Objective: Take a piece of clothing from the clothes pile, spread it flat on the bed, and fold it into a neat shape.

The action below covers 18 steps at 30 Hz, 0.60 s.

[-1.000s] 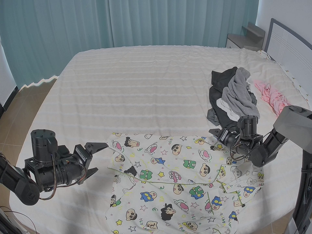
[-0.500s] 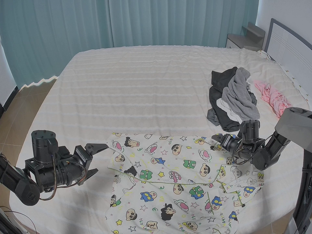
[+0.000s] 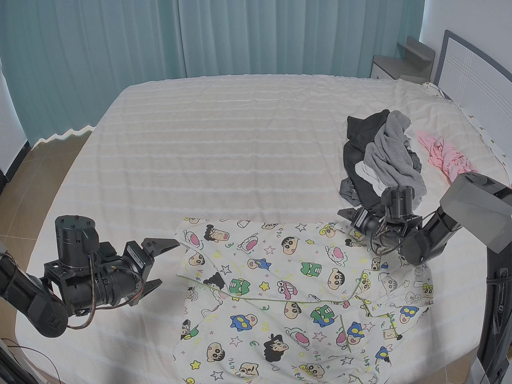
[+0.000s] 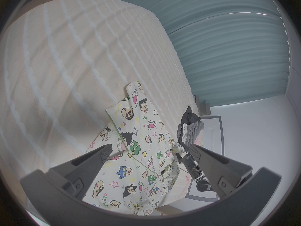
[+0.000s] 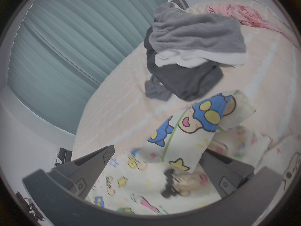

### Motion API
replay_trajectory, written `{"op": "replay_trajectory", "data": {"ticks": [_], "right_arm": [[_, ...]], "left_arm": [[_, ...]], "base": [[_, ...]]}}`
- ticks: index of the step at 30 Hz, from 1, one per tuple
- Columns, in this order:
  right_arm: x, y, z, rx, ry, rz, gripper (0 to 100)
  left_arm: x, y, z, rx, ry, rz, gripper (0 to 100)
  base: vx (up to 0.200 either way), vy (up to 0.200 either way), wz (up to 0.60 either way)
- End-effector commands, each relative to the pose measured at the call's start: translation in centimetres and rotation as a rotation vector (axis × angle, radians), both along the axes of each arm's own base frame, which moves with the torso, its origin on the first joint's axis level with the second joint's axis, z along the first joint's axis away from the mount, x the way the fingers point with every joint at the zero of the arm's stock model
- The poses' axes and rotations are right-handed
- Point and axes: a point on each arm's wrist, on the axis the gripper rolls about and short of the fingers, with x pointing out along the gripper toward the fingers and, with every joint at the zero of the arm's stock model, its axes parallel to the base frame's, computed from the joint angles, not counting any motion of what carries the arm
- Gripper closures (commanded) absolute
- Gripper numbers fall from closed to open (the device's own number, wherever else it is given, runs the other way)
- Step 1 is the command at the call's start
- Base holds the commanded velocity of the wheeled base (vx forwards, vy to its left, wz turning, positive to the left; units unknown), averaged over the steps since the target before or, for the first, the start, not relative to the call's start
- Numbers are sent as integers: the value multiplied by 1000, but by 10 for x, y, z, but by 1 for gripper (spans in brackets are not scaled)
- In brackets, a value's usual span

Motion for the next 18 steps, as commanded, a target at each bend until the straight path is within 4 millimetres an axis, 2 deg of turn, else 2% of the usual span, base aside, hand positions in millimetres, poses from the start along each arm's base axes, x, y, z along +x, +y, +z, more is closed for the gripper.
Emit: {"op": "replay_trajectory", "data": {"ticks": [1,3,5,6,7,9,15,18], "right_arm": [[35,13,10,32,-86,-11,0],[42,14,13,31,-113,-28,0],[62,13,26,33,-197,-81,0],[62,13,26,33,-197,-81,0],[72,10,33,35,-241,-109,0],[79,6,40,39,-274,-125,0],[88,1,51,63,-347,-138,0],[87,4,47,57,-339,-132,0]], "left_arm": [[1,0,-2,3,8,3,0],[1,0,-2,3,8,3,0],[1,0,-2,3,8,4,0],[1,0,-2,3,8,4,0],[1,0,-2,4,8,6,0],[2,0,-2,1,-2,6,0],[1,0,-6,-3,-22,6,0],[2,0,-6,-4,-25,6,0]], "base": [[0,0,0],[0,0,0],[0,0,0],[0,0,0],[0,0,0],[0,0,0],[0,0,0],[0,0,0]]}}
